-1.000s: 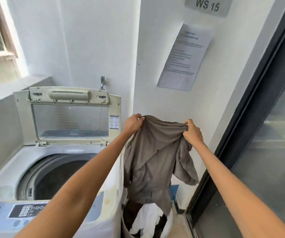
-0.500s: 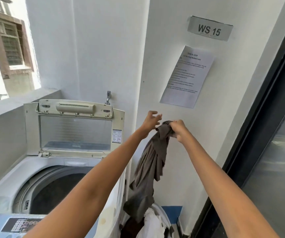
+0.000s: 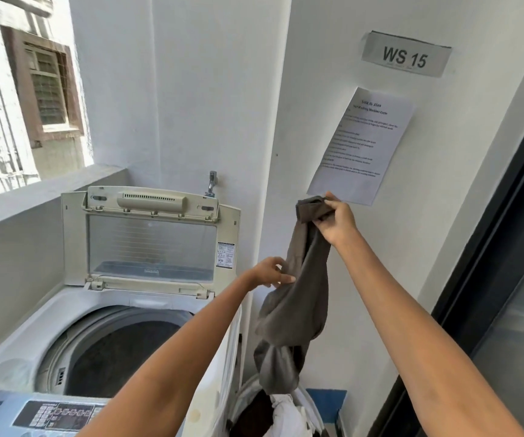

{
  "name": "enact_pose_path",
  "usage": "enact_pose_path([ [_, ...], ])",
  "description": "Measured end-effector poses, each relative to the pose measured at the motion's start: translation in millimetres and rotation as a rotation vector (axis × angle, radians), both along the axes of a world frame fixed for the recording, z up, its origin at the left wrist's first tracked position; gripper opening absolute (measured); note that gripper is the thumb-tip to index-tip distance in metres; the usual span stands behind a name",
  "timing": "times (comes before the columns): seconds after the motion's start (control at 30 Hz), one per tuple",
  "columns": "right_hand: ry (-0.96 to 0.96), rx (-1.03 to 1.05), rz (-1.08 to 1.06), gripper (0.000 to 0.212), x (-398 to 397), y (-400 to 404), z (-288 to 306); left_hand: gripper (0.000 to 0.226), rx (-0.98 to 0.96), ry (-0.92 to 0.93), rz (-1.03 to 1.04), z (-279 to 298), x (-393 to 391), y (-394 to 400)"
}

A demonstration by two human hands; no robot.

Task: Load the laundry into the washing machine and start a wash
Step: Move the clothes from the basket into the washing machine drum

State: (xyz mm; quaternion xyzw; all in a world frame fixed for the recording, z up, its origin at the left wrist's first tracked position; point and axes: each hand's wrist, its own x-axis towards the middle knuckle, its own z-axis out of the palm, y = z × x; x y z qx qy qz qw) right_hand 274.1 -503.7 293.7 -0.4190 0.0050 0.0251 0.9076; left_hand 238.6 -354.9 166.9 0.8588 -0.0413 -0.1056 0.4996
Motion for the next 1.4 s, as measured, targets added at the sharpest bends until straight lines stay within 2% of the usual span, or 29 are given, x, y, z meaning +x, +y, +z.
enact_pose_path([
  [0.07,-0.049,0.040,-0.082,0.037,6,-12,7,0.019,-0.102,-0.048,0.073,-3,3,5],
  [0.13,-0.054,-0.096,-0.137,0.041,12,-30,9,0.011,-0.329,-0.113,0.330,3,7,14],
  [0.2,-0.011,-0.295,-0.121,0.041,16,-49,6,0.019,-0.511,-0.148,0.582,19,14,24],
  [0.23,0.007,-0.383,-0.080,0.039,16,-56,1,0.019,-0.540,-0.163,0.635,29,18,29],
  [0.3,0.014,-0.585,-0.021,0.039,17,-62,-11,0.010,-0.459,-0.228,0.615,47,26,34],
  [0.33,0.007,-0.668,-0.027,0.042,18,-62,-16,0.007,-0.392,-0.274,0.550,54,28,37],
  [0.37,-0.007,-0.709,-0.063,0.045,19,-61,-20,0.019,-0.304,-0.310,0.449,60,28,40],
  [0.43,-0.032,-0.638,-0.123,0.046,21,-58,-23,0.052,-0.012,-0.339,0.199,67,26,46],
  [0.5,-0.053,-0.510,-0.177,0.047,25,-57,-18,0.075,0.335,-0.268,-0.013,69,21,54],
  [0.53,-0.061,-0.470,-0.212,0.049,27,-56,-15,0.078,0.515,-0.211,-0.090,69,19,61],
  [0.6,-0.089,-0.434,-0.250,0.051,35,-56,-10,0.066,0.958,-0.167,-0.163,63,13,73],
  [0.63,-0.112,-0.447,-0.226,0.051,37,-55,-9,0.056,1.139,-0.212,-0.128,60,11,77],
  [0.67,-0.149,-0.516,-0.188,0.050,38,-54,-10,0.046,1.222,-0.269,-0.050,57,11,81],
  [0.73,-0.258,-0.911,-0.163,0.048,41,-52,-14,0.033,1.152,-0.323,0.155,58,10,84],
  [0.8,-0.404,-1.410,-0.240,0.046,44,-56,-17,0.030,0.901,-0.284,0.344,65,11,87],
  [0.83,-0.448,-1.587,-0.277,0.044,45,-59,-17,0.031,0.734,-0.244,0.426,70,12,88],
  [0.93,-0.379,-1.794,-0.436,0.029,48,-62,-10,0.027,0.153,-0.204,0.582,83,17,89],
  [1.0,-0.289,-1.789,-0.546,0.024,51,-63,-9,0.023,-0.200,-0.168,0.641,89,20,86],
  [1.07,-0.164,-1.562,-0.573,0.024,55,-66,-11,0.019,-0.421,-0.195,0.703,93,25,88],
  [1.1,-0.098,-1.382,-0.541,0.024,58,-67,-12,0.019,-0.454,-0.246,0.732,93,27,91],
  [1.17,-0.058,-1.080,-0.434,0.027,63,-69,-16,0.025,-0.445,-0.356,0.751,92,26,94],
  [1.2,-0.086,-1.032,-0.356,0.032,62,-66,-18,0.033,-0.382,-0.405,0.724,92,24,94],
  [1.27,-0.237,-1.116,-0.204,0.038,56,-52,-17,0.049,-0.190,-0.483,0.582,94,18,90],
  [1.33,-0.420,-1.204,-0.076,0.031,42,-27,-6,0.061,-0.083,-0.502,0.372,97,15,77],
  [1.4,-0.545,-1.129,-0.001,0.020,29,2,9,0.079,-0.011,-0.467,0.201,99,17,59],
])
